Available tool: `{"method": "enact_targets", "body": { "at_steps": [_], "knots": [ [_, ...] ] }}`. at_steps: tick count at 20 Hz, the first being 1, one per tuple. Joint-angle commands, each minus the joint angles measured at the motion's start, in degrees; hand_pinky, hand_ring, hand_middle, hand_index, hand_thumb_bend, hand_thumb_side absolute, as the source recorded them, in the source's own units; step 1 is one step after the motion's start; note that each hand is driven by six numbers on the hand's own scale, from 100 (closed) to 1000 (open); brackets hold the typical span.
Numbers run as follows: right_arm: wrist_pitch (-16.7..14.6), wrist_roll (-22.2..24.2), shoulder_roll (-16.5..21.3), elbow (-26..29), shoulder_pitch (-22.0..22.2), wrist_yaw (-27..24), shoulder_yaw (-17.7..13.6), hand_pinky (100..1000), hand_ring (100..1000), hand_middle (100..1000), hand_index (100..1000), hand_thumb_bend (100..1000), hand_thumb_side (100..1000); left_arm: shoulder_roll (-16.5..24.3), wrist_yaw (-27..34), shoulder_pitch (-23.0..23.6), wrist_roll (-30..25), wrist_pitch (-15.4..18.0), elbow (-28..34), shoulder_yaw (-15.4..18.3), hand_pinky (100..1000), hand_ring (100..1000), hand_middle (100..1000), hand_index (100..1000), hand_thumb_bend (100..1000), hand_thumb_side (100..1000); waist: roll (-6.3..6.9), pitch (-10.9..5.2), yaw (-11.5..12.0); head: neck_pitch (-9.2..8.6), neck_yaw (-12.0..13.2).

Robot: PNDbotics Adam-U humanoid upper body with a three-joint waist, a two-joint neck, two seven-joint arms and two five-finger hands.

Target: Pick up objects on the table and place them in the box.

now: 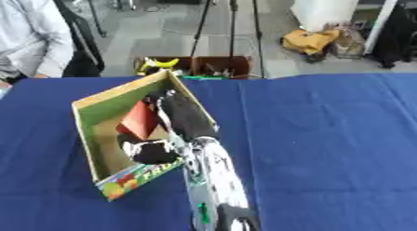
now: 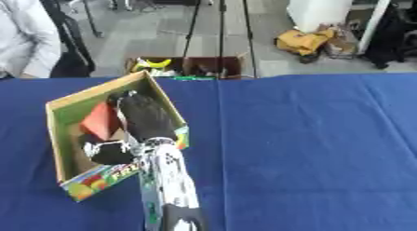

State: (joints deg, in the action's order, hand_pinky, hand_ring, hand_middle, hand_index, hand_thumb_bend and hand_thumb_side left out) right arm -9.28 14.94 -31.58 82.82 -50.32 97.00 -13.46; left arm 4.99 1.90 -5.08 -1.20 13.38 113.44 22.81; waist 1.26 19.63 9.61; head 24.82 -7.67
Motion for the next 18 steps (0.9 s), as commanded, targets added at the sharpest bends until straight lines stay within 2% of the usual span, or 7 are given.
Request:
{"method": "enact_targets", "body": {
  "at_steps": [1, 18],
  "knots": [
    [-0.4, -0.5, -1.4, 0.6, -0.5, 2.0, 0.0, 590, 545, 285, 455, 100, 385, 0.8, -0.1, -0.5, -0.2, 0.3, 1.1, 0.0, 330, 580, 670, 899, 568, 866, 0.21, -0.73, 0.5, -1.07, -0.5],
    [2.2, -0.8, -1.4, 3.6, 0.0, 1.3, -1.0, 586, 547, 326, 487, 100, 387, 0.5, -0.2, -0.8, -0.7, 1.1, 1.1, -0.1, 329, 580, 671, 899, 582, 870, -0.11, 0.82, 2.9, -3.74, -2.8]
  ]
}}
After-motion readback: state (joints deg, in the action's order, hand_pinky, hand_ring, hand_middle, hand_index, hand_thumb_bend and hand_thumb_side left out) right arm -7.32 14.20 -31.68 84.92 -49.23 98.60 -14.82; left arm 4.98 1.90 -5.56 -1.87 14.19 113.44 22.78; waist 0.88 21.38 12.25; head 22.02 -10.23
